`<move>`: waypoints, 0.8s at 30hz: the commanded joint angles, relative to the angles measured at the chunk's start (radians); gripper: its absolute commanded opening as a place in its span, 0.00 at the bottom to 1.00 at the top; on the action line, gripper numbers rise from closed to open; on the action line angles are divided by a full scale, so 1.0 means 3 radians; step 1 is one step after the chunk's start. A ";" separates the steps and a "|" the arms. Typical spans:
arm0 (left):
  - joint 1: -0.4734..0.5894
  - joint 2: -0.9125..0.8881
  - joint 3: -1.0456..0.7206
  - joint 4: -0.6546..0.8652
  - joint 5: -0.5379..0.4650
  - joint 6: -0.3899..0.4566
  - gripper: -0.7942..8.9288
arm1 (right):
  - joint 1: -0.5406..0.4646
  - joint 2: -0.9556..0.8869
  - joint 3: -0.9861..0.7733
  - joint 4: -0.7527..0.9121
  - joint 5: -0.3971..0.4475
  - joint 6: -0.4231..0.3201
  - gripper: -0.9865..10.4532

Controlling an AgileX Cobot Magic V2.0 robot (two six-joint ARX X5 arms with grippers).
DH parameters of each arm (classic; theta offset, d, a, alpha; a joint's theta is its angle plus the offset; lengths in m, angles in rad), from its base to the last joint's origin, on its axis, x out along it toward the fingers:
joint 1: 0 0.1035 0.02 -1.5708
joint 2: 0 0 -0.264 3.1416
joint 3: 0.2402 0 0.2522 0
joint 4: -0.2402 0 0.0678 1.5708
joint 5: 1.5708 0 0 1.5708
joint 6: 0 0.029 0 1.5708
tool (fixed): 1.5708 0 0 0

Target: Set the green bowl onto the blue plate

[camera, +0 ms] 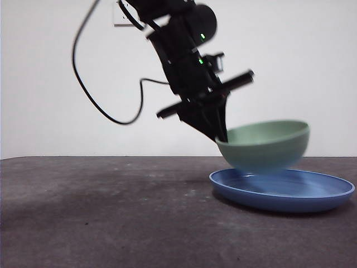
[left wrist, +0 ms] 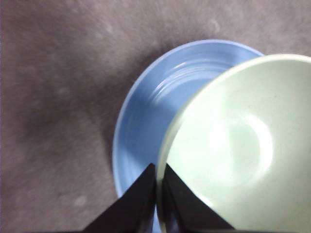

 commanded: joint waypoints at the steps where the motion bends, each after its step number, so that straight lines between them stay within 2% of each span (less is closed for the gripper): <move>1: -0.0046 0.0193 0.0233 -0.0024 -0.0005 -0.0019 0.10 | 0.0014 0.0019 0.0069 0.0019 -0.0006 0.0033 0.43; 24: -0.0137 0.0362 0.0317 -0.0127 -0.0089 0.0079 0.11 | 0.0014 0.0019 0.0069 0.0022 -0.0006 0.0034 0.43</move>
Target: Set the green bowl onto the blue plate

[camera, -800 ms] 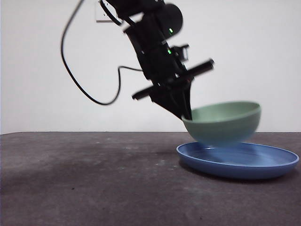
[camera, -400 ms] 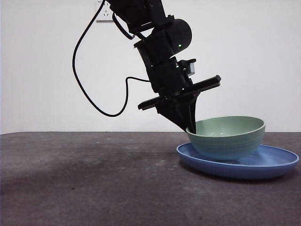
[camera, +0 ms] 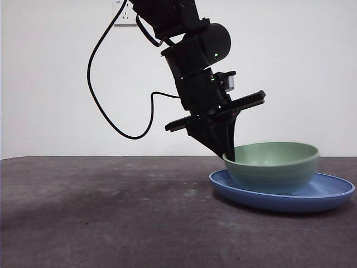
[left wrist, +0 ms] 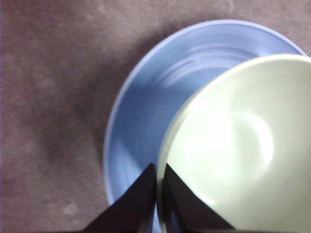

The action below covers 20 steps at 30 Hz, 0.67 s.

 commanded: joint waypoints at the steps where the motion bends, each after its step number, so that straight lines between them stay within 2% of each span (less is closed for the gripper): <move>1: -0.0057 0.0108 0.0104 0.0019 -0.0003 0.0061 0.11 | 0.0014 0.0019 0.0069 0.0022 -0.0006 0.0027 0.43; 3: -0.0058 0.0108 0.0106 0.0014 -0.0003 0.0058 0.13 | 0.0014 0.0019 0.0069 0.0019 -0.0006 0.0028 0.43; 8: -0.0060 0.0108 0.0104 -0.0011 -0.0003 0.0058 0.28 | 0.0014 0.0000 0.0069 0.0019 -0.0008 0.0038 0.43; 20: -0.0033 -0.0103 0.0106 -0.0142 -0.0001 0.0086 0.28 | 0.0014 -0.0024 0.0069 0.0019 -0.0006 0.0038 0.43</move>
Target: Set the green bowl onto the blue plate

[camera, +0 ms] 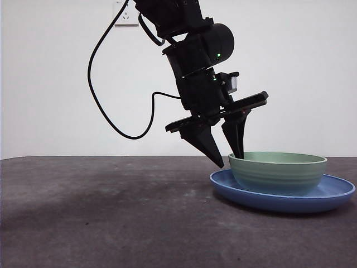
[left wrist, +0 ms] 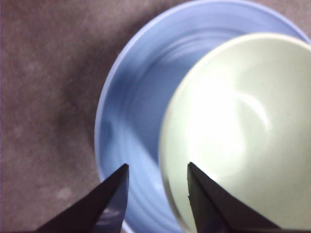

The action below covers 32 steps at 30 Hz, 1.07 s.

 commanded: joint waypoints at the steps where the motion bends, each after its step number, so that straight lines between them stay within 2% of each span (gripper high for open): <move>1: 0.0004 -0.0164 0.0100 0.0004 -0.0005 0.0050 0.28 | 0.0014 0.0019 0.0069 0.0019 -0.0005 0.0036 0.43; 5: 0.0061 -0.0516 0.0100 -0.0022 -0.0005 0.0048 0.35 | 0.0014 0.0019 0.0069 0.0019 -0.0005 0.0036 0.43; 12: 0.0172 -0.1184 0.0098 -0.0130 -0.0006 0.0061 0.35 | 0.0014 0.0019 0.0069 0.0020 -0.0005 0.0036 0.43; 19: 0.0286 -0.1780 -0.0056 -0.0366 -0.0010 0.0259 0.35 | 0.0014 0.0019 0.0069 0.0020 -0.0003 0.0034 0.43; 27: 0.0435 -0.2586 -0.1141 -0.0121 0.0043 0.0320 0.35 | 0.0014 0.0020 0.0069 0.0022 -0.0001 0.0034 0.43; 32: 0.0449 -0.3086 -0.1867 0.0045 0.0394 0.0430 0.35 | 0.0014 0.0020 0.0069 0.0022 -0.0001 0.0034 0.43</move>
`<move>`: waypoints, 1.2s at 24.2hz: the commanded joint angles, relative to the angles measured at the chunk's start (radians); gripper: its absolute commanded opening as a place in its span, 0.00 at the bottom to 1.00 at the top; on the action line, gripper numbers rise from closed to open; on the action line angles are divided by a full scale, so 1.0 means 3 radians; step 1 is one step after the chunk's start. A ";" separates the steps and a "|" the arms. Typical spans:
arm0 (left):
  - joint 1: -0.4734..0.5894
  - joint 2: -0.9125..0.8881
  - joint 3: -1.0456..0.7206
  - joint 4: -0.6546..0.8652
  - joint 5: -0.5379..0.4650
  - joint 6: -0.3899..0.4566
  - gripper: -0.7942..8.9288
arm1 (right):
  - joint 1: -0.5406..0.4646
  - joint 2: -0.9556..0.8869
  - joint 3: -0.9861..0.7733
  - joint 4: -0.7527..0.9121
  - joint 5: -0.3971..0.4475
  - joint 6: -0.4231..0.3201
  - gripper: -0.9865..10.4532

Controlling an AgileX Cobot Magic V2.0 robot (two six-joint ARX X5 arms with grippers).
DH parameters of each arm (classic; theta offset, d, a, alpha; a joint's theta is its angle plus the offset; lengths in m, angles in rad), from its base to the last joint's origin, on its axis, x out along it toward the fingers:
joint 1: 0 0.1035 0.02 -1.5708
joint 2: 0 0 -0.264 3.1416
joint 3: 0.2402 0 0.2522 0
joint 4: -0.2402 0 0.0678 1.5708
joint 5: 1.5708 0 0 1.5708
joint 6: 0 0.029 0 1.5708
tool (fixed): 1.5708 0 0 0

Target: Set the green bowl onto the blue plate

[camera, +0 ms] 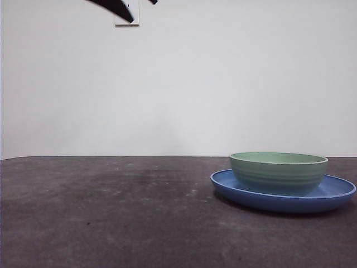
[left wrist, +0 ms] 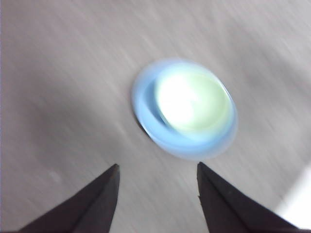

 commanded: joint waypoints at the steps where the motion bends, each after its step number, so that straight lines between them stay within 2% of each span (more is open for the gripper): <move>1: -0.0015 -0.0215 -0.0284 0.0107 0.0189 0.0139 0.35 | 0.0014 0.0020 0.0069 0.0022 -0.0003 0.0034 0.43; 5: -0.0015 -0.0470 -0.0666 0.0123 0.0394 0.0193 0.35 | 0.0014 0.0020 0.0069 0.0020 -0.0003 0.0034 0.43; 10: -0.0022 -0.0675 -0.0991 0.0070 0.0888 0.0252 0.34 | 0.0014 0.0022 0.0067 0.0019 -0.0003 0.0036 0.43; 16: -0.0056 -0.0690 -0.1017 -0.0051 0.0930 0.0303 0.34 | 0.0014 0.0027 0.0067 0.0019 0.0027 0.0037 0.43; 23: -0.0056 -0.0689 -0.1017 -0.0051 0.0930 0.0317 0.34 | 0.0014 0.0027 0.0067 0.0019 0.0268 0.0160 0.43; 25: -0.0056 -0.0689 -0.1017 -0.0052 0.0930 0.0317 0.34 | 0.0013 0.0027 0.0067 0.0028 0.0451 0.0235 0.43; 29: -0.0056 -0.0689 -0.1017 -0.0075 0.0930 0.0315 0.34 | 0.0006 0.0058 0.0011 0.0215 0.1170 0.0477 0.42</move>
